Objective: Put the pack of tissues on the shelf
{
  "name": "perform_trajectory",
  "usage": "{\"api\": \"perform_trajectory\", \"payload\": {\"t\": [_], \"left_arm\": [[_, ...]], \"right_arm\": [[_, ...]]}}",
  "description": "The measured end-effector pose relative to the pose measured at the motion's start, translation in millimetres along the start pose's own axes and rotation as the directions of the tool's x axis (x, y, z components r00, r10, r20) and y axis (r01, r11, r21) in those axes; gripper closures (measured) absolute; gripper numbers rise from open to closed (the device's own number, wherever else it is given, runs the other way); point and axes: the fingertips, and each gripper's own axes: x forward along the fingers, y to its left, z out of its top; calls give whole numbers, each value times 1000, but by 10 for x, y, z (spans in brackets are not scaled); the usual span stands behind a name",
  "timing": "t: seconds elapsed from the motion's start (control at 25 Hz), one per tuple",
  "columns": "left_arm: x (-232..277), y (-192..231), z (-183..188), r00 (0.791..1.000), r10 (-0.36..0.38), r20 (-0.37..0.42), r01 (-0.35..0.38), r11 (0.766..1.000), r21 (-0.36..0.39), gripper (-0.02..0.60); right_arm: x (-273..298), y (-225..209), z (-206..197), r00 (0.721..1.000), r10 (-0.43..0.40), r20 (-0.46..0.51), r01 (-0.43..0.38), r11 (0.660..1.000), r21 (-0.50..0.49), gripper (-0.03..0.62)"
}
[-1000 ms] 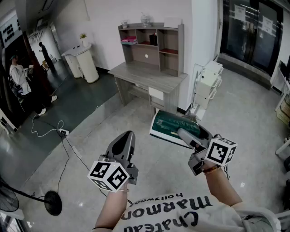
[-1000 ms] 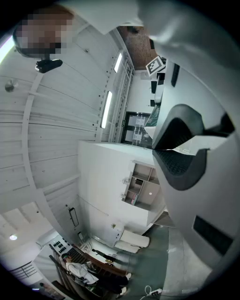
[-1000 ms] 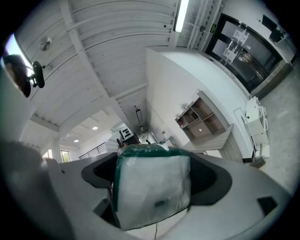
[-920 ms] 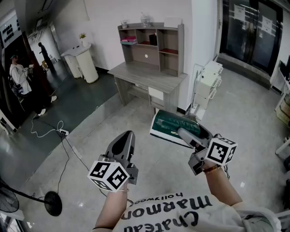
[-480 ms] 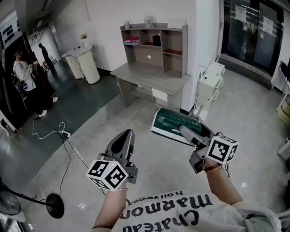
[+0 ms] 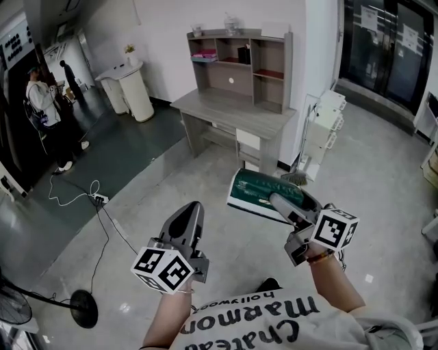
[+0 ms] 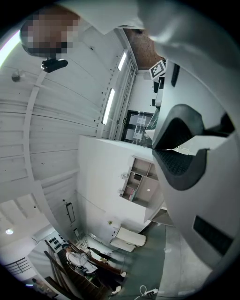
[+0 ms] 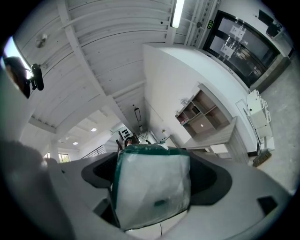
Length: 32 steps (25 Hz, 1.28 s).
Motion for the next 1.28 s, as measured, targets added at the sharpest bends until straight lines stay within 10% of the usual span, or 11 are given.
{"api": "perform_trajectory", "payload": {"t": [1.28], "left_arm": [[2219, 769, 146, 992, 53, 113, -58, 997, 45, 565]], "right_arm": [[1663, -1574, 1338, 994, 104, -20, -105, 992, -67, 125]]}}
